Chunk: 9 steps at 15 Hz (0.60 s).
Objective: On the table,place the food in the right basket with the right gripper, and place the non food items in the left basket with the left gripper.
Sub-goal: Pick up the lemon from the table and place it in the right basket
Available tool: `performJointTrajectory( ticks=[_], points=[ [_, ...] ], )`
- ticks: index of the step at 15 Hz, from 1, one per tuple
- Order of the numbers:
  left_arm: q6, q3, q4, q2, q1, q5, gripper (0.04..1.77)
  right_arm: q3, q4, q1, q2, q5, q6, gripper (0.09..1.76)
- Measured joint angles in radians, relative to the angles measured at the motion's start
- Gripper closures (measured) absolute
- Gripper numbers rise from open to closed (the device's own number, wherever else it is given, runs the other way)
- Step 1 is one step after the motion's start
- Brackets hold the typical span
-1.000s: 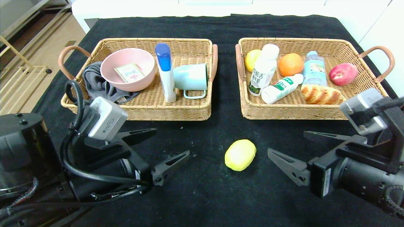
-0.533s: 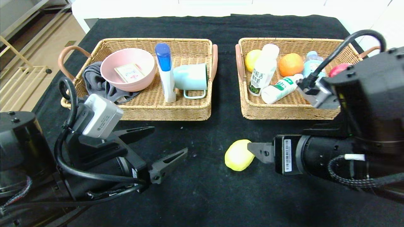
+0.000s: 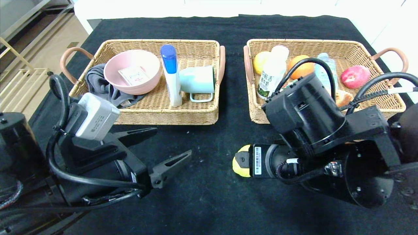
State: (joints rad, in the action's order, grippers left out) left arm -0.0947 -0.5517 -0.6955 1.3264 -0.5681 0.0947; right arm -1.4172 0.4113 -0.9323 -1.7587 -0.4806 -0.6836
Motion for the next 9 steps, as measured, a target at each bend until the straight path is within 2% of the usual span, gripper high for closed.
performJointTrajectory(
  ticks=[2,9],
  points=[
    [0.0,-0.001,0.0,-0.007,0.001,0.0,0.09,-0.018,-0.004,-0.017,-0.02,-0.036,-0.031,0.14],
    [0.0,-0.01,0.003,-0.028,0.011,0.002,0.09,-0.064,-0.013,-0.025,-0.089,-0.067,-0.058,0.14]
  ],
)
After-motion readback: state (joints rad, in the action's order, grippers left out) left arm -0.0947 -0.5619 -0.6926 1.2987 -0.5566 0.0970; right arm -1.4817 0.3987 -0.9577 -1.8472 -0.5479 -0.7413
